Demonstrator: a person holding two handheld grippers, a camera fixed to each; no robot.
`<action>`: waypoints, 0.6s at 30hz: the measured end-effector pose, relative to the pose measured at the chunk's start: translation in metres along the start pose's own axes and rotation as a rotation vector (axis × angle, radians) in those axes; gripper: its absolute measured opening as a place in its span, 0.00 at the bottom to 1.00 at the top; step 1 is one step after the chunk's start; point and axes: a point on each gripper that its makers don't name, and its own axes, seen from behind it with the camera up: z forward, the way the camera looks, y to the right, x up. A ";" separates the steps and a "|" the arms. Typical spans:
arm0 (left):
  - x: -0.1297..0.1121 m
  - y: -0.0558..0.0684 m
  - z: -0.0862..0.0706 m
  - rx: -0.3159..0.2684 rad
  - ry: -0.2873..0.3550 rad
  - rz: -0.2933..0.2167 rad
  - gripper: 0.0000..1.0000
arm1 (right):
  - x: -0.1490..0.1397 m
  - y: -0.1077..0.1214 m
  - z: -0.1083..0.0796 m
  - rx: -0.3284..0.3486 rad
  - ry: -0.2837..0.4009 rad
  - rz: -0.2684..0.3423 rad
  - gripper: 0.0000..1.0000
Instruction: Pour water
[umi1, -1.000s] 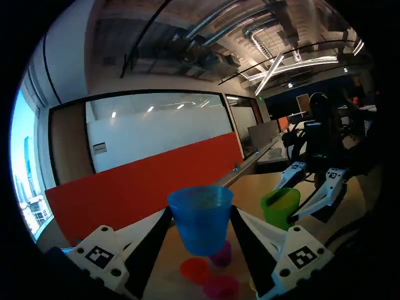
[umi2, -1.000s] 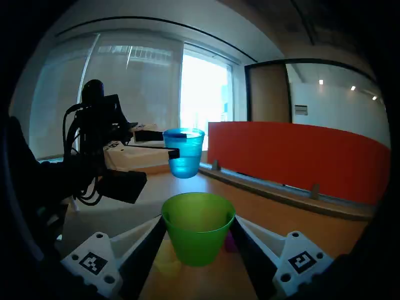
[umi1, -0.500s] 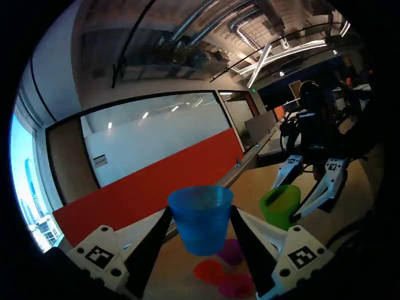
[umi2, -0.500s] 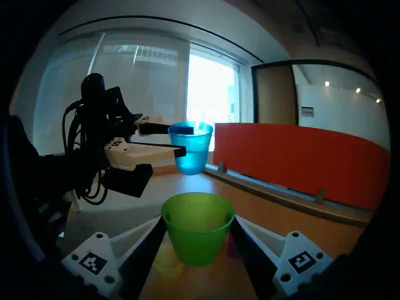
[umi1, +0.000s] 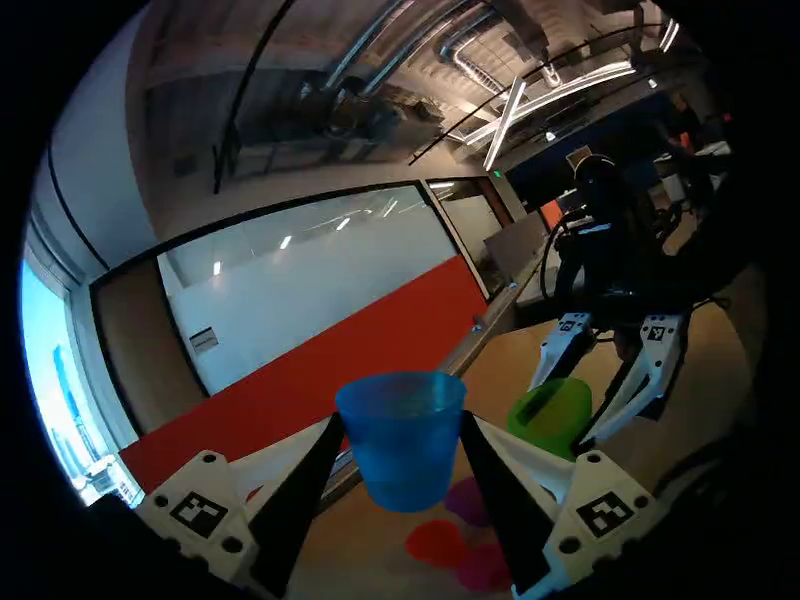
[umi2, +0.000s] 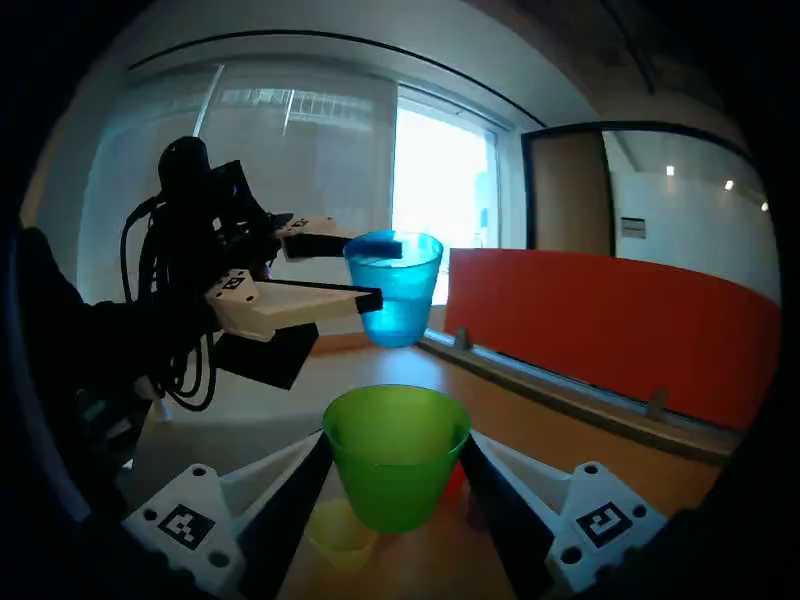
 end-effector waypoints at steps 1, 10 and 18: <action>0.001 0.000 0.000 -0.001 0.000 0.008 0.84 | 0.000 0.000 0.001 0.003 -0.001 -0.001 0.90; 0.008 0.004 0.001 0.002 0.005 0.089 0.84 | -0.001 -0.001 0.009 0.020 -0.007 -0.005 0.90; 0.012 0.004 0.001 0.007 0.001 0.152 0.84 | -0.003 -0.003 0.013 0.029 -0.011 0.001 0.90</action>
